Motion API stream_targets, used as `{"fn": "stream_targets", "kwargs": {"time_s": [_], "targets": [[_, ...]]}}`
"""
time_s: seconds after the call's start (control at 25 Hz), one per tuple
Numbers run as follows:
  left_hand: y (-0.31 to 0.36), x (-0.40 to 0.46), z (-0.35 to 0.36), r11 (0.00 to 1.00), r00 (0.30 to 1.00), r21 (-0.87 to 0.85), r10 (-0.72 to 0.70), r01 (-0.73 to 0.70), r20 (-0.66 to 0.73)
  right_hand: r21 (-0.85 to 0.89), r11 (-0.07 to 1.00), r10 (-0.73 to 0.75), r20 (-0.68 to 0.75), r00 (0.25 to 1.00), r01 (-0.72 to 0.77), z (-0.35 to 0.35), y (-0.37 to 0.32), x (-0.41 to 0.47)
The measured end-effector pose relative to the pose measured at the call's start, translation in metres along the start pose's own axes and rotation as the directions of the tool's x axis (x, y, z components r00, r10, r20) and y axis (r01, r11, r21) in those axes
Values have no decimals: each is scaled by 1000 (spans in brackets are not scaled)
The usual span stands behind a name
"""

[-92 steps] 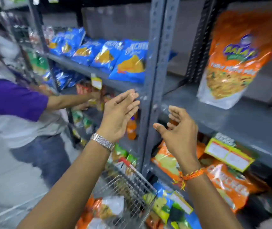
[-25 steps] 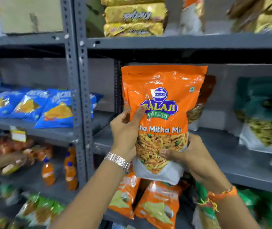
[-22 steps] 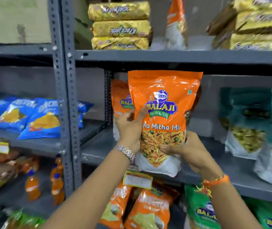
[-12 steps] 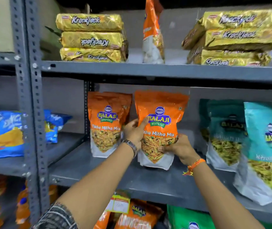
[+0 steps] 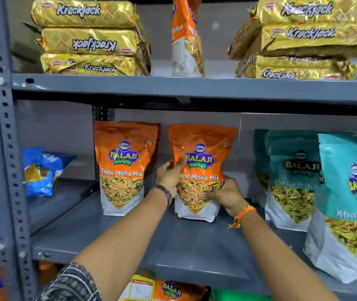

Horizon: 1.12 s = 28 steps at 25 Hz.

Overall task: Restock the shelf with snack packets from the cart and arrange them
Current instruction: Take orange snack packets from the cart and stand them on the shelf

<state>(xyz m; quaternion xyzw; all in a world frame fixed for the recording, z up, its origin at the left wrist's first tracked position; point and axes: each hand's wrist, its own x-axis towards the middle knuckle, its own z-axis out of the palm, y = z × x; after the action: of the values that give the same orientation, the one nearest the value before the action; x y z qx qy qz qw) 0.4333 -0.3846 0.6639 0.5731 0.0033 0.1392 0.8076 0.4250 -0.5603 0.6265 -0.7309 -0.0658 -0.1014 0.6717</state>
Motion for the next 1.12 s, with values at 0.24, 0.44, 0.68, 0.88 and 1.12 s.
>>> {"fn": "stream_targets", "kwargs": {"time_s": [0.24,0.44,0.68,0.88,1.12], "targets": [[9,-10,-15,997,997,42,65,-67,47,-50,999,-4,-71,997,1,7,-9,-23],[35,-44,-40,992,991,-51,120,-117,61,-228,967,-186,-332,925,113,22,-38,-71],[61,-121,-110,970,984,-171,180,-174,19,-271,822,-561,-238,793,501,112,-39,-144],[48,-187,-223,958,959,-159,208,-239,-191,-84,816,-566,87,820,572,211,-11,-208],[-23,-294,-411,982,790,-117,46,-147,-611,-62,909,-319,534,783,413,323,85,-284]]}}
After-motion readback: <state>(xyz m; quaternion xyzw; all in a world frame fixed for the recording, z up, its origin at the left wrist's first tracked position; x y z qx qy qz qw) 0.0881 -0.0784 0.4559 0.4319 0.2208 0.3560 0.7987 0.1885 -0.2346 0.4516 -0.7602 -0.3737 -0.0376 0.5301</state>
